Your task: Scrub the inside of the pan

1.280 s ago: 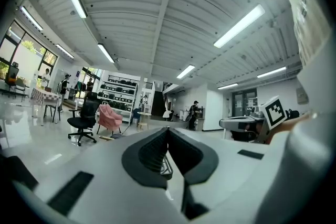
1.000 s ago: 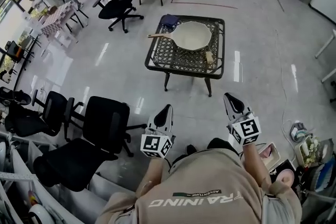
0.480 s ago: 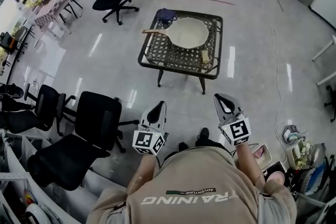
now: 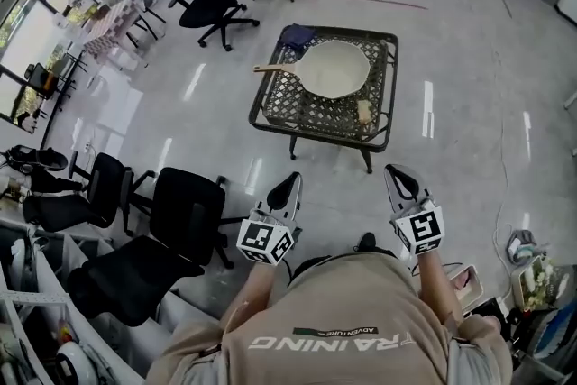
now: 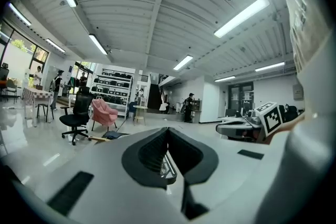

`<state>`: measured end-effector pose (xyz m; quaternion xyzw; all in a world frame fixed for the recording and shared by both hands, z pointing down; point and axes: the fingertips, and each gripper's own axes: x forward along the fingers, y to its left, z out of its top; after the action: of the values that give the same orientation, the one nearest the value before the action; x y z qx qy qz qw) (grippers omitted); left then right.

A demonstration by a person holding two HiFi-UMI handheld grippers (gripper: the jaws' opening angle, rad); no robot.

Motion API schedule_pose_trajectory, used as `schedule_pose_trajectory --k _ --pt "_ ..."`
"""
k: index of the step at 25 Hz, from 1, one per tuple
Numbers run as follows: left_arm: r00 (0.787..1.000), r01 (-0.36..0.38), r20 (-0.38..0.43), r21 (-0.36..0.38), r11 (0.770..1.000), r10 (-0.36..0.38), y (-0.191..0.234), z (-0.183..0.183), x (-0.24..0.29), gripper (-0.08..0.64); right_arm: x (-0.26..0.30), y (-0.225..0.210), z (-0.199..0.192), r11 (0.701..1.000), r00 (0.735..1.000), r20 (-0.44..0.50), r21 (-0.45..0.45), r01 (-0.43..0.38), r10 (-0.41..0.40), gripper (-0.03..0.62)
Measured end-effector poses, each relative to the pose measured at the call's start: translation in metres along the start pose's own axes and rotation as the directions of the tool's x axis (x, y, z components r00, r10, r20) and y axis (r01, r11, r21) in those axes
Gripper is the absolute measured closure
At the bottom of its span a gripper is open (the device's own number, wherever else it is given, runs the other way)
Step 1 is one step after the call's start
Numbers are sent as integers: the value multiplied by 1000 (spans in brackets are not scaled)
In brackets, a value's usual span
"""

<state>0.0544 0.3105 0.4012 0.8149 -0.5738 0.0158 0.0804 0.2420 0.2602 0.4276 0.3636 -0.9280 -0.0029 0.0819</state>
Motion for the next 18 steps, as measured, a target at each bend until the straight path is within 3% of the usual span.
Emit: schedule_pose_trajectory --k 8,16,18 --pt "1000 -28 8 -24 999 28 1 -1 33 541 18 -27 -8 999 1000 -4 44 -24 24 575" --pt "998 -45 42 -43 998 47 41 12 44 541 70 -27 12 999 999 -11 9 -37 37 575" --pt "998 -39 46 -43 998 41 57 16 47 541 87 -26 21 999 1000 4 35 -23 23 575"
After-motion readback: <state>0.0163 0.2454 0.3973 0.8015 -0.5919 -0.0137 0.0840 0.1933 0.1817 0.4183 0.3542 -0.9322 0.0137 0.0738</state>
